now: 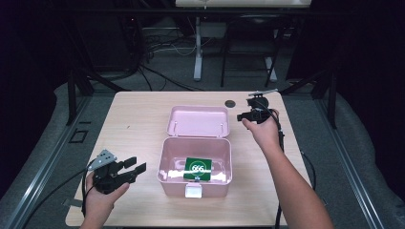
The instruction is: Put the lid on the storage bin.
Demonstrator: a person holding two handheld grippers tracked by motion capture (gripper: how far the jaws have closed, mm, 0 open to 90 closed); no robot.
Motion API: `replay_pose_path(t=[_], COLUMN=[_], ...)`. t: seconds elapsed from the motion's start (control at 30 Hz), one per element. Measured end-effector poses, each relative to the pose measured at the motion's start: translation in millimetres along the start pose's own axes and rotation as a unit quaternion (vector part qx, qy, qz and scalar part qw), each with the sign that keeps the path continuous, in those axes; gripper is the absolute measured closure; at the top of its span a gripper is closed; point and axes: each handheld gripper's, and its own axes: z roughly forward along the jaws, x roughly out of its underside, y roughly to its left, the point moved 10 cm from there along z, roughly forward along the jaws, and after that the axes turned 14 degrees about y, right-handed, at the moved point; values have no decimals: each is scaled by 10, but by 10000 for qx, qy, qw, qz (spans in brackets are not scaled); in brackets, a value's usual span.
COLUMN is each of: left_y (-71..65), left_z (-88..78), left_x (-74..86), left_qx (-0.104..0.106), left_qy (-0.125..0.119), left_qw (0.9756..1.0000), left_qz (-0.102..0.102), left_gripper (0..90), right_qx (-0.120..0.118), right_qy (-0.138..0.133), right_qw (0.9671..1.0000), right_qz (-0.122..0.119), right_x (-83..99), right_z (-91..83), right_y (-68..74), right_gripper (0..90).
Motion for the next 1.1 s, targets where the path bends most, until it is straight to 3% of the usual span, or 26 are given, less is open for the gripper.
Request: replay_pose_path(t=[0.33,0.57,0.87,1.1], left_y=[29,-113,-291,-435], left_z=[40,18,35,70], left_x=[-15,-70,-147,-171], left_qx=[-16,163,297,454], left_qy=[83,69,39,109], left_qw=[10000,9998,9990,9977], left_qz=[-38,96,332,486], left_gripper=[505,519,570,617], right_qx=[-92,-260,-120,-97], right_qy=[-65,46,89,124], right_qw=[9998,9996,9997,9998], right_qz=[-177,-45,-171,-131], right_x=[173,179,70,-54], right_z=[-62,-41,-13,4], right_y=[27,44,123,219], right_gripper=[538,561,577,578])
